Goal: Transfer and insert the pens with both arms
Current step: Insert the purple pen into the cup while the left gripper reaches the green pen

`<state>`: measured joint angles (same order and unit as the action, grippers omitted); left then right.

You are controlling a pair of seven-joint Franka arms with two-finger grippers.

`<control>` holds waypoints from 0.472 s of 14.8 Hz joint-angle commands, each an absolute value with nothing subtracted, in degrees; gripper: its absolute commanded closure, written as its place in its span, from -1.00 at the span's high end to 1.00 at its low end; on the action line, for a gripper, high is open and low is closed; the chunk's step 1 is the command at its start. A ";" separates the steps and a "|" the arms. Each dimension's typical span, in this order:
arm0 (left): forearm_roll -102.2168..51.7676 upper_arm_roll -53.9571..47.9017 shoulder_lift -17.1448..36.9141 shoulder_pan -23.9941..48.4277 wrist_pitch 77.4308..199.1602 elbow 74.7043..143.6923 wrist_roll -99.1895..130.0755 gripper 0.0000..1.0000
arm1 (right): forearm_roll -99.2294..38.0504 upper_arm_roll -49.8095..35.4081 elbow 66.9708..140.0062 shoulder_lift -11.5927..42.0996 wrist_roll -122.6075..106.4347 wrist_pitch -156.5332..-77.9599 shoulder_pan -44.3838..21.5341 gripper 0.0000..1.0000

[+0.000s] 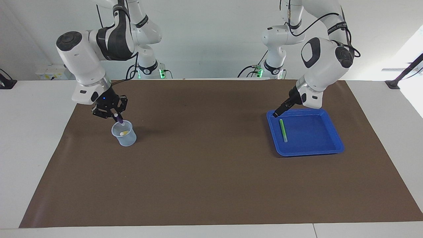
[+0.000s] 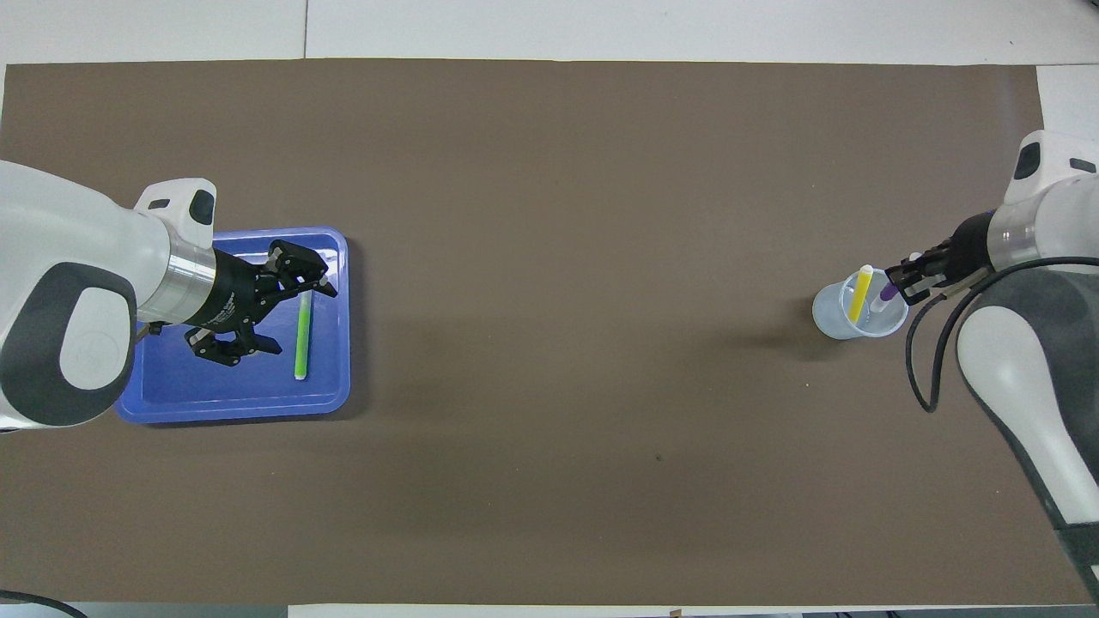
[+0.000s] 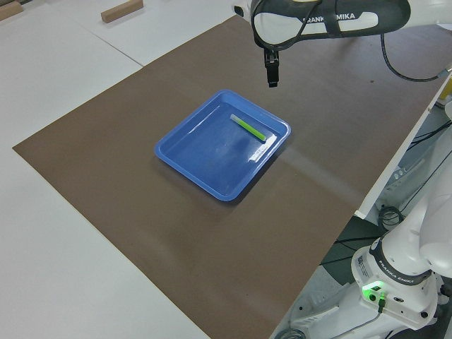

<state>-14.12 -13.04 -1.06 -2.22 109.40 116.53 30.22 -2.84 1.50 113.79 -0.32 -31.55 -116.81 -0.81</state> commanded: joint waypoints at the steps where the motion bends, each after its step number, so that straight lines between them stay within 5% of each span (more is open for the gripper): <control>1: -7.32 -13.36 0.08 -4.30 111.61 119.26 9.47 1.00 | -1.85 0.70 116.18 -0.97 -32.78 -118.48 -0.35 -1.00; 4: -3.34 -13.36 2.02 -4.74 120.46 124.87 -1.21 1.00 | -1.93 0.70 120.49 -2.11 -33.13 -121.28 0.79 -1.00; 5: -3.25 -13.36 2.72 -4.75 123.54 127.15 -3.84 1.00 | -1.93 0.70 120.76 -2.28 -33.05 -121.38 0.79 -0.50; 6: -3.25 -13.36 3.77 -4.57 124.88 127.79 -5.00 0.98 | -1.93 0.70 120.67 -2.20 -32.87 -121.29 0.70 0.81; 7: -2.99 -13.36 4.65 -4.40 125.50 127.88 -5.10 0.96 | -2.02 0.62 120.06 -2.11 -33.05 -120.51 0.70 1.00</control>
<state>-4.52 -13.10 4.09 -4.39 122.60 125.90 -2.80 -2.84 1.34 118.74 -0.33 -31.78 -120.33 -0.22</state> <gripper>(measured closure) 0.009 0.648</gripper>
